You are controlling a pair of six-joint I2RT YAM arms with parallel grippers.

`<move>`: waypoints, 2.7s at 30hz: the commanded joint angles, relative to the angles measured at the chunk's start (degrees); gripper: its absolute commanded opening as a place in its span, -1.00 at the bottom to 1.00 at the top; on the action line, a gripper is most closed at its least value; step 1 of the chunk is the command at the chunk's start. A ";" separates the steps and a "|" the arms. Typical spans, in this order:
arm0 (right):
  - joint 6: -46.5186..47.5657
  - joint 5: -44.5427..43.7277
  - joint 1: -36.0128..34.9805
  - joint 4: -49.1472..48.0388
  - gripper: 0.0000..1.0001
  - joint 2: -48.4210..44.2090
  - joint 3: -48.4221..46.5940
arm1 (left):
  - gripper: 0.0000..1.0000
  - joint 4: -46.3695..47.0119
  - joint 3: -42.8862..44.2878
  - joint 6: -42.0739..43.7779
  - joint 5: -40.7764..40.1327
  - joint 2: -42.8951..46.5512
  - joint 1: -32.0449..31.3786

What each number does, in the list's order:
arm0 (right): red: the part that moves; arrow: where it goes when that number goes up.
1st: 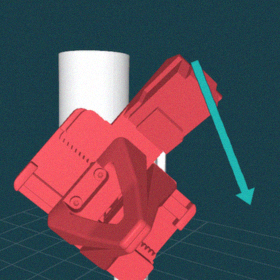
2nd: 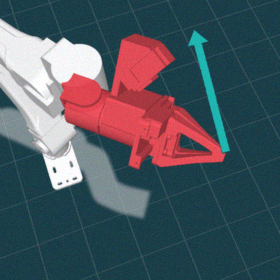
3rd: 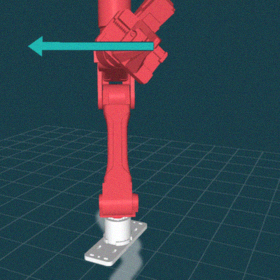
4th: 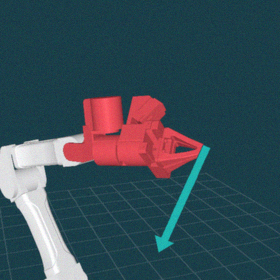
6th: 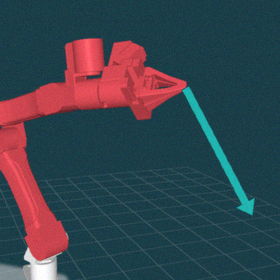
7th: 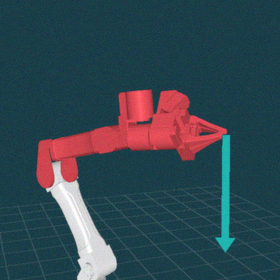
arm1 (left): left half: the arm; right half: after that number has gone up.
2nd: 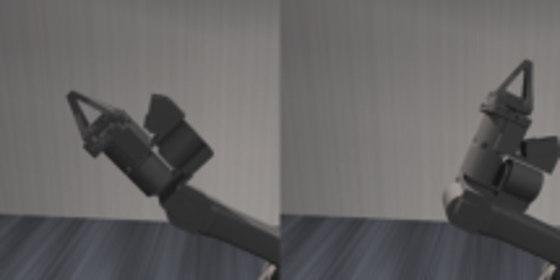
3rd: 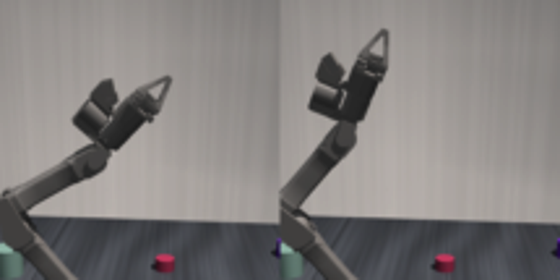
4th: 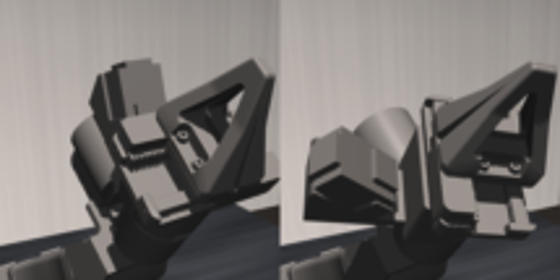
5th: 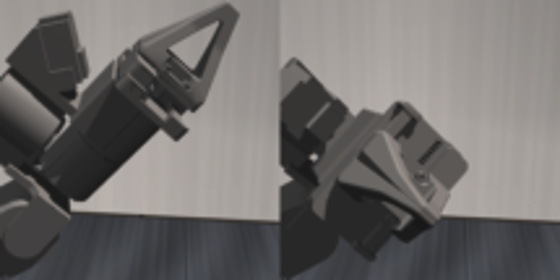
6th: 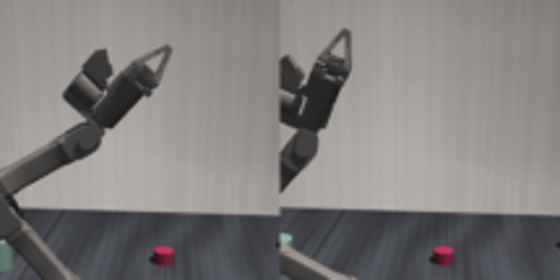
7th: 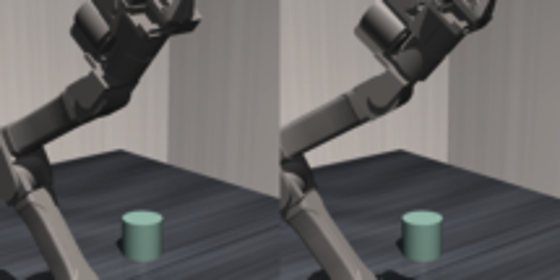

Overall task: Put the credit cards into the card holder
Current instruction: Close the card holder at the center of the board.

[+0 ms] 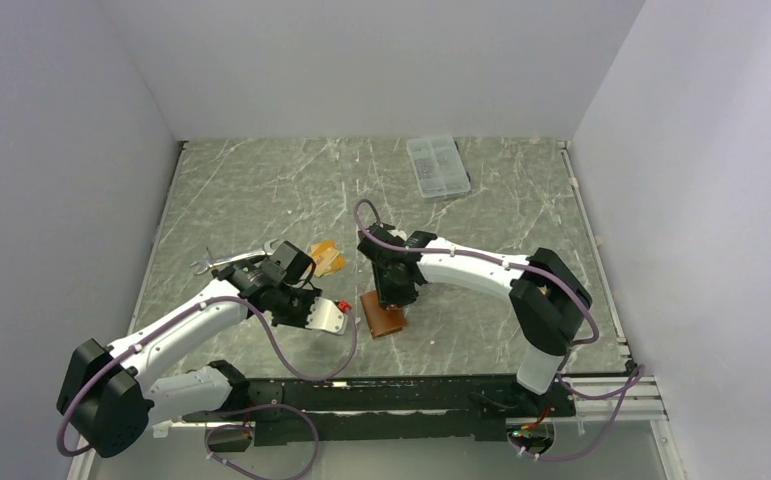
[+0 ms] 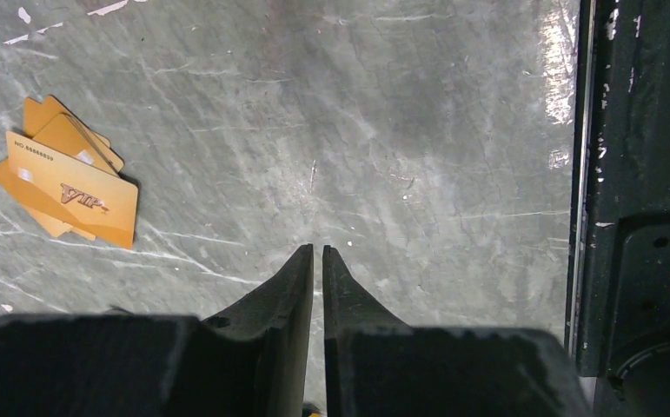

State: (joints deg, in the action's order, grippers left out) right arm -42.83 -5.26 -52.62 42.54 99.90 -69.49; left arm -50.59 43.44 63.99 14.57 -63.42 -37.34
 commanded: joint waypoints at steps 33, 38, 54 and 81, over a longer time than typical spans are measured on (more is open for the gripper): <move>0.14 -5.32 -2.08 0.00 -0.85 2.69 -2.65 | -0.71 -1.66 2.58 1.55 2.65 1.72 0.60; -0.04 -5.12 -2.05 -0.07 -0.91 2.77 -2.39 | -0.71 -1.88 2.75 1.57 2.53 1.79 0.53; 1.37 -9.53 -5.10 3.87 -0.36 5.77 -6.88 | -0.71 -2.15 2.61 2.17 1.58 2.24 0.71; 0.55 -16.04 -6.86 6.83 -0.42 6.32 -8.40 | -0.71 -2.49 3.01 2.09 1.74 2.51 0.97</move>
State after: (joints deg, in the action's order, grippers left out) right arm -42.26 -19.55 -59.09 48.27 105.93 -76.18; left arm -52.01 44.12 64.88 15.14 -61.91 -36.58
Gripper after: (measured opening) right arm 0.263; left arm 0.145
